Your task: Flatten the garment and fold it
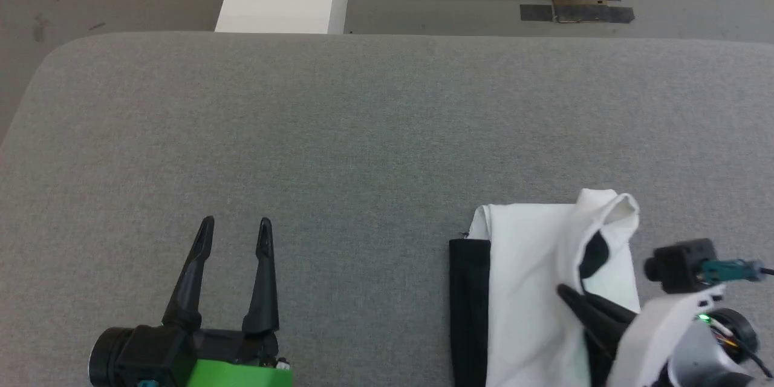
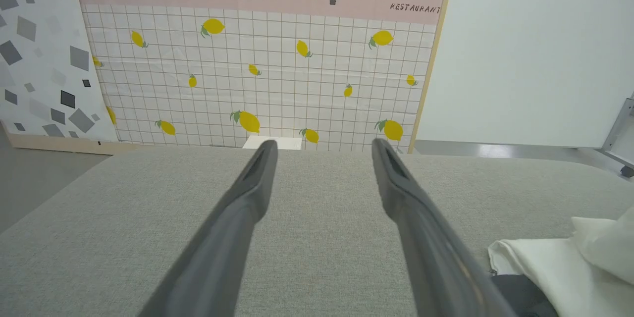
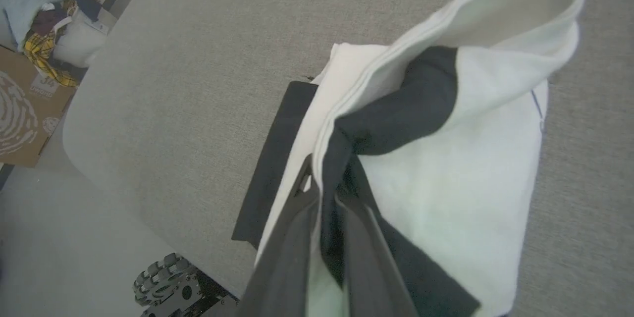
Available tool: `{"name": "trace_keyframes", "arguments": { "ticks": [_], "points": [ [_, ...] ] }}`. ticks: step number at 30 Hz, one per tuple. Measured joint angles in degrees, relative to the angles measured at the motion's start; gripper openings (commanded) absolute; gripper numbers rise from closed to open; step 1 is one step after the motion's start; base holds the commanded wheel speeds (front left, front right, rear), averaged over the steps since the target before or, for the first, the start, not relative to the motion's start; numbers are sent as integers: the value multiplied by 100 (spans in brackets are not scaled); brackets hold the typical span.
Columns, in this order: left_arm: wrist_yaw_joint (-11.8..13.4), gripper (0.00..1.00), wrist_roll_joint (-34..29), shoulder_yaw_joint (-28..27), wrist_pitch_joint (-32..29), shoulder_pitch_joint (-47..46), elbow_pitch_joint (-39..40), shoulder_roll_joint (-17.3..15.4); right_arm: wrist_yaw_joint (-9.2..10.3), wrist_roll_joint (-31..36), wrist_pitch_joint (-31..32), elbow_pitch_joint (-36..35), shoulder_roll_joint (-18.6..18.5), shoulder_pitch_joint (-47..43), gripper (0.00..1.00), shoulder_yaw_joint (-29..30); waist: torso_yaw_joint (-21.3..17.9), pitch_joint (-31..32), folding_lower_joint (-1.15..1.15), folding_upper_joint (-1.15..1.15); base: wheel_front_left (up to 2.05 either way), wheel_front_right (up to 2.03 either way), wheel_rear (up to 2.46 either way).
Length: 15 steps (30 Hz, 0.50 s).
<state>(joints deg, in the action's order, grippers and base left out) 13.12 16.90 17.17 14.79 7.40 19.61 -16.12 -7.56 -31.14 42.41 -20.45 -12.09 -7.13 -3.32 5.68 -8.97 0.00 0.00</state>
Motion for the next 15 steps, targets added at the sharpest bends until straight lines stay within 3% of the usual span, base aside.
{"name": "trace_keyframes", "arguments": {
  "ticks": [8, 15],
  "points": [
    [-123, 100, 0, -22, 0, -26, -43, 96, 0, -22, 42, 359, 101, 621, 0, -653, 213, -140, 0, 0, 0, 0, 0],
    [-246, 100, -1, -15, 0, -105, -143, 233, 0, 307, -3, 1223, 230, 1050, 0, -920, 431, -285, 0, 0, 0, 0, 0]
  ]
}}
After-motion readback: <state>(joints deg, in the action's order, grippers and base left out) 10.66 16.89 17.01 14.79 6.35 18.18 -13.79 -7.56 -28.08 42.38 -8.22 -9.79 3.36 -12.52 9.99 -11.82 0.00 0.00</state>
